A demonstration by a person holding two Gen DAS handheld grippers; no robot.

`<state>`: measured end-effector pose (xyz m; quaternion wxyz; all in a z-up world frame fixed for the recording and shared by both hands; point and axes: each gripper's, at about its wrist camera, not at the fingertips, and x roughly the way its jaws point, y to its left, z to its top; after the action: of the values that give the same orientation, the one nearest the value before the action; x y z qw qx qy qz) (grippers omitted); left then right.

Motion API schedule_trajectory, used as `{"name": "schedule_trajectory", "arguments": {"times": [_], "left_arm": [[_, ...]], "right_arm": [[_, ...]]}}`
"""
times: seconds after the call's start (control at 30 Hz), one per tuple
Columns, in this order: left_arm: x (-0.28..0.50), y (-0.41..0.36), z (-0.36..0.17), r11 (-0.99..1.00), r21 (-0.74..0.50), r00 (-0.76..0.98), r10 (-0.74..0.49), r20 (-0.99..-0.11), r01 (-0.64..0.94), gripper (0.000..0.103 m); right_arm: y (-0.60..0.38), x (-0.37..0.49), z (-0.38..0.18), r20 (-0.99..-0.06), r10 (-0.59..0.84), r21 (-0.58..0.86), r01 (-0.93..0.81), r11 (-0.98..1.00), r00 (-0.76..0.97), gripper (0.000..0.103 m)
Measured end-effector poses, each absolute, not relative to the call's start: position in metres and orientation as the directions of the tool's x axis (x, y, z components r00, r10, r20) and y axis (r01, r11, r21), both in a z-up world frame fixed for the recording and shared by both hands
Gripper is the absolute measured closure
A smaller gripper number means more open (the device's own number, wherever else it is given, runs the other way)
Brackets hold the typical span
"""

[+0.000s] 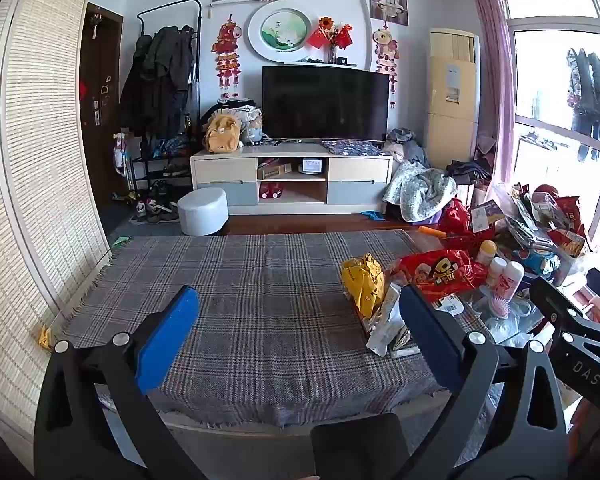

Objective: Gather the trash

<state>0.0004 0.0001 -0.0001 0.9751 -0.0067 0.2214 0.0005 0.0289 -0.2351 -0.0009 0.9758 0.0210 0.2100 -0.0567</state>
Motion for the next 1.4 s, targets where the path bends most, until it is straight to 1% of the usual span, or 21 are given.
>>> {"name": "schedule_trajectory", "arguments": {"times": [0.3,1.4], "left_arm": [[-0.0011,-0.0015,0.0008,1.000,0.002,0.903,0.004,-0.430,-0.003,0.008],[-0.0004,-0.0024,0.0032,1.000,-0.005,0.903,0.000,-0.429,-0.003,0.008]], "right_arm": [[-0.2352,0.0292,-0.0010,-0.412,-0.100,0.011,0.115,0.993,0.906,0.003],[-0.2387,0.0298,-0.0013,-0.411,-0.098,0.020,0.116,0.993,0.906,0.003]]}}
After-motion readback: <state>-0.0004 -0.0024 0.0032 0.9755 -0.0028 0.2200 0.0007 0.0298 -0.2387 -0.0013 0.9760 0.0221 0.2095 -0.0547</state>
